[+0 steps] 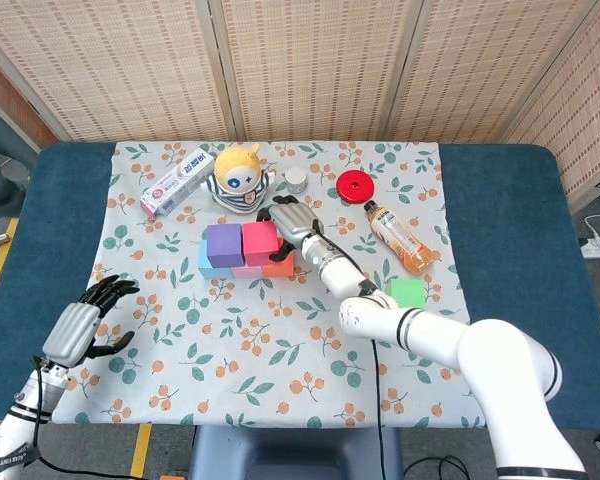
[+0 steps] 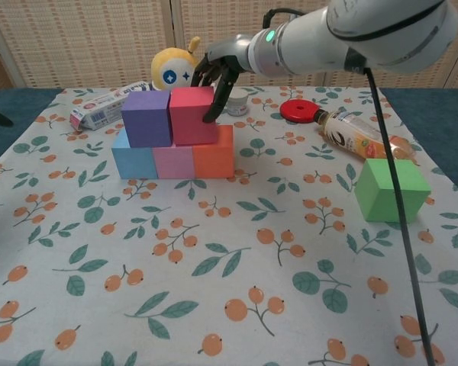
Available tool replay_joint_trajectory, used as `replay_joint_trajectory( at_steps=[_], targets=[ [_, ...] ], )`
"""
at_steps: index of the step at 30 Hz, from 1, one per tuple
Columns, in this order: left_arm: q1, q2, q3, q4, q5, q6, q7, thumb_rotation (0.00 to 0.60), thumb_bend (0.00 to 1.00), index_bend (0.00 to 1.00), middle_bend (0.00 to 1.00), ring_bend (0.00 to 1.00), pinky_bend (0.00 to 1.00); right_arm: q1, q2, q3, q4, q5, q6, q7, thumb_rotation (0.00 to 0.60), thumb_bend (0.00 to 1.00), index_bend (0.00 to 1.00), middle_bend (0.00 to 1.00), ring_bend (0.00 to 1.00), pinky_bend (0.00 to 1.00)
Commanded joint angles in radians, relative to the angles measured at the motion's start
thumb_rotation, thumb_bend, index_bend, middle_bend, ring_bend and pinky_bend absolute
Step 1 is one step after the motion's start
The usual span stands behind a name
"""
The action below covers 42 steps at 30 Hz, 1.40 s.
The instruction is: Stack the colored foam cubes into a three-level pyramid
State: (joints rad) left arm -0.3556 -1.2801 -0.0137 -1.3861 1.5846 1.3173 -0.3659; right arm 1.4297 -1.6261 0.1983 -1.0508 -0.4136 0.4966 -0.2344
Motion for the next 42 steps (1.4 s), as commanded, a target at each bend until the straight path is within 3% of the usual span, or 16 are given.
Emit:
replay_joint_trajectory(
  at_steps=[1, 31, 42],
  targets=[
    [0.001, -0.001, 0.002, 0.003, 0.001, 0.001, -0.004, 0.600, 0.32, 0.22, 0.15, 0.08, 0.15, 0.006, -0.002, -0.005, -0.001, 0.013, 0.006, -0.009, 0.600, 0.13, 0.37, 0.26, 0.04, 0.00],
    [0.009, -0.009, 0.014, 0.030, 0.007, 0.011, -0.033, 0.600, 0.33, 0.22, 0.15, 0.08, 0.15, 0.034, -0.027, -0.014, -0.003, 0.115, 0.048, -0.088, 0.600, 0.13, 0.34, 0.26, 0.04, 0.00],
    [0.011, -0.010, 0.014, 0.034, 0.006, 0.012, -0.037, 0.600, 0.32, 0.22, 0.15, 0.07, 0.15, 0.035, -0.025, -0.014, -0.012, 0.134, 0.053, -0.110, 0.600, 0.13, 0.23, 0.26, 0.04, 0.00]
  ],
)
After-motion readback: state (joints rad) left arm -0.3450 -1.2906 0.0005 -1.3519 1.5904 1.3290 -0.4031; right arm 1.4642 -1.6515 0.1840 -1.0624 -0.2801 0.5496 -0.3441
